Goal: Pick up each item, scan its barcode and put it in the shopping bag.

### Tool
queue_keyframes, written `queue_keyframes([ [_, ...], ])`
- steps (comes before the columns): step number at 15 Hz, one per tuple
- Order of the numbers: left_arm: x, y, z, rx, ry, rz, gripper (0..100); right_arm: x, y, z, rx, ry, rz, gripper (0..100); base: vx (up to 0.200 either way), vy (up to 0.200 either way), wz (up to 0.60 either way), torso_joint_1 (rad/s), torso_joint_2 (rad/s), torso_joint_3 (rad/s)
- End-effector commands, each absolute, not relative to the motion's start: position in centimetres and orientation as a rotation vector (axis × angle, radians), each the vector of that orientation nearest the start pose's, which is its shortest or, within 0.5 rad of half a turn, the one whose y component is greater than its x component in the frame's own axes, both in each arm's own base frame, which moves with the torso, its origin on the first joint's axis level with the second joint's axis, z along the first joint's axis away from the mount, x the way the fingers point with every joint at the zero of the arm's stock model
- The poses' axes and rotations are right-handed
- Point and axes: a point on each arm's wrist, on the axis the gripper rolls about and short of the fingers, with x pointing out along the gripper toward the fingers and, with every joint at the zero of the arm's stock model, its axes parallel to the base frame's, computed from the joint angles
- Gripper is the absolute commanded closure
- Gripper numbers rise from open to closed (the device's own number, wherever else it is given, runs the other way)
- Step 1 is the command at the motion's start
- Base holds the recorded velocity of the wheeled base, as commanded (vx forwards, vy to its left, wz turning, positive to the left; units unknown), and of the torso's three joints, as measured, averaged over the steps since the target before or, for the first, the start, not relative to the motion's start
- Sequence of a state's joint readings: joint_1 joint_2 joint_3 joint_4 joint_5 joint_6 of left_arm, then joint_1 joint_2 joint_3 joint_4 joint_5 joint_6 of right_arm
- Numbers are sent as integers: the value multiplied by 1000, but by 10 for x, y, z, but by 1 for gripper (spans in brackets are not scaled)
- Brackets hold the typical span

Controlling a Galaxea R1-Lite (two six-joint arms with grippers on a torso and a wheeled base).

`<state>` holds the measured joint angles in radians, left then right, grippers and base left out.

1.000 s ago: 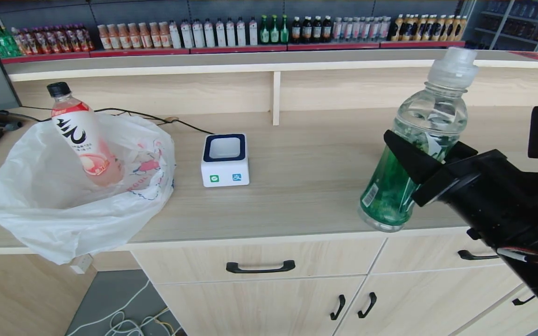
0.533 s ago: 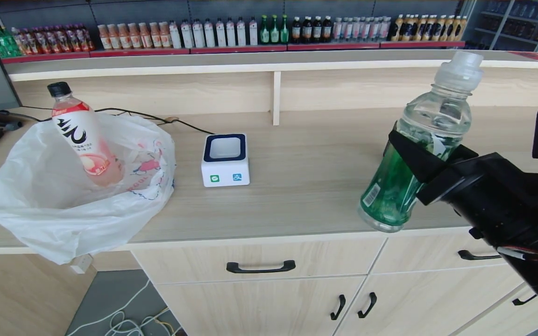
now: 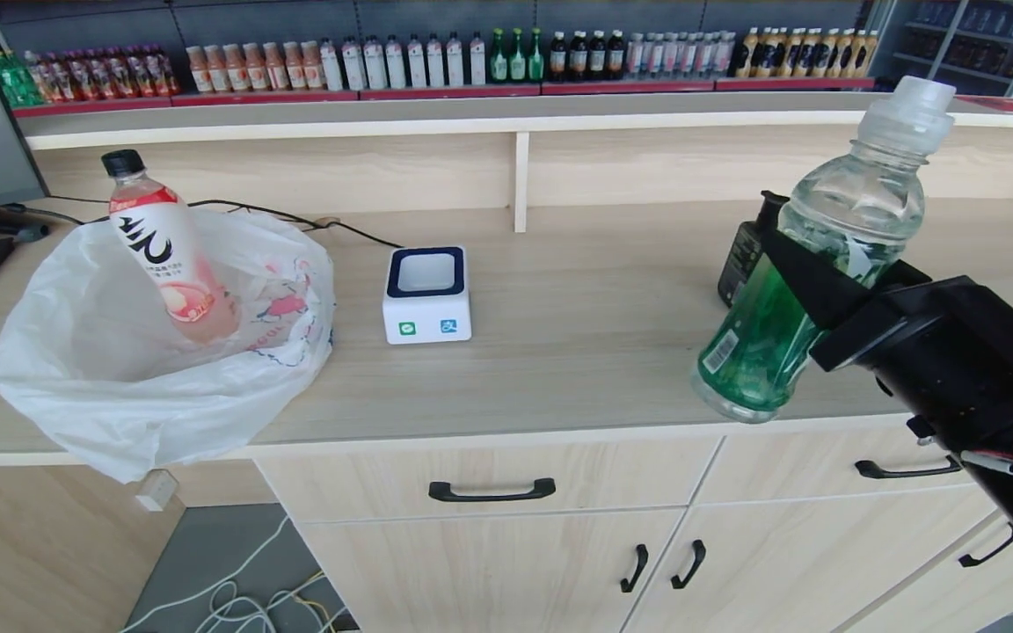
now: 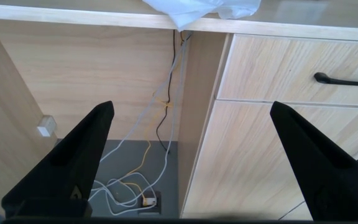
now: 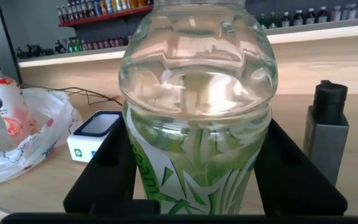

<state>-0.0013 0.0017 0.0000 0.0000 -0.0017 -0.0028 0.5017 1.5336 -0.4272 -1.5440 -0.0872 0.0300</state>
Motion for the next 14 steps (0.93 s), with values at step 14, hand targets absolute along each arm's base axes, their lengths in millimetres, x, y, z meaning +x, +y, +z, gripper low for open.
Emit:
queue_keyframes([
  [14,-23,0,76,-9,2,-3,0,202,109,226,159,-437,413,100,0,200,0,2,0,3],
])
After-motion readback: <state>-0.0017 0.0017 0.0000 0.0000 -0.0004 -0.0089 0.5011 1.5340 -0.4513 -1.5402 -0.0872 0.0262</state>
